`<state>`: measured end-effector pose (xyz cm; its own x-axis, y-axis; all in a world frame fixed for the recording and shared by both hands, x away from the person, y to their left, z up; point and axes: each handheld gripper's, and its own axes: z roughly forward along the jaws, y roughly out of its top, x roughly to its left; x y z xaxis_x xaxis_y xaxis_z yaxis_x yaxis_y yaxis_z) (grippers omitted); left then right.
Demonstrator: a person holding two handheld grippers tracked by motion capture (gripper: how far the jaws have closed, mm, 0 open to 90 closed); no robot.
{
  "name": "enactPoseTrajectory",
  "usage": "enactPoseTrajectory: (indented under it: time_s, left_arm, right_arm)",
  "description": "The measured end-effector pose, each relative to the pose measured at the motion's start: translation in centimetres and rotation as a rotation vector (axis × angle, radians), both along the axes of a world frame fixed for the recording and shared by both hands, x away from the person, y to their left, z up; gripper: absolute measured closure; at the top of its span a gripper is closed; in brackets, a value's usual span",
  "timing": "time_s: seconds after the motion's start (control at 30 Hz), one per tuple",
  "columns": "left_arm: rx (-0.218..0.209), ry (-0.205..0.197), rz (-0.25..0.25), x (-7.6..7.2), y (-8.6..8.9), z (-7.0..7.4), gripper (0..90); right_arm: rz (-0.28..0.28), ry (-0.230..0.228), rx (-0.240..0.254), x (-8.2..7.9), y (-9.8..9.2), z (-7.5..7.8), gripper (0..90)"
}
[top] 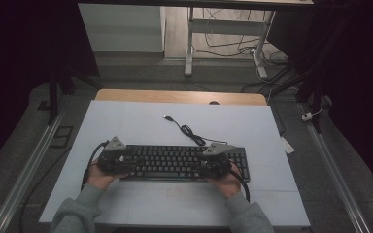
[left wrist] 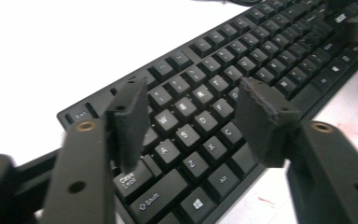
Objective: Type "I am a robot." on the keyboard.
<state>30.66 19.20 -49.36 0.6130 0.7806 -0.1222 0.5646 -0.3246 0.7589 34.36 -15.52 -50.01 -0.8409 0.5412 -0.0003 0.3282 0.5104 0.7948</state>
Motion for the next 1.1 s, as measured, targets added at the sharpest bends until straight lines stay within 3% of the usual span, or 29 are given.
enactPoseTrajectory:
  time_s: [0.23,0.57,0.7,0.93,1.1]
  left_arm:
    - [0.002,0.014,-0.005,0.1,-0.1,-0.1,33.7]
    - [0.010,0.019,-0.006,0.2,-0.2,-0.2,31.3]
    - [0.016,0.025,-0.007,0.2,-0.3,-0.3,31.1]
    - [0.022,0.027,-0.007,0.2,-0.4,-0.3,30.9]
    - [0.024,0.029,-0.010,0.2,-0.5,-0.3,30.8]
  right_arm:
    - [0.001,0.002,0.001,0.0,0.0,0.0,54.7]
    - [0.014,-0.008,0.013,-0.2,0.5,0.0,57.5]
    - [0.043,-0.005,0.037,-0.3,1.2,0.3,64.9]
    - [0.097,-0.001,0.015,-0.5,2.8,0.3,87.4]
    - [0.111,0.007,-0.011,-0.6,4.2,0.1,89.4]
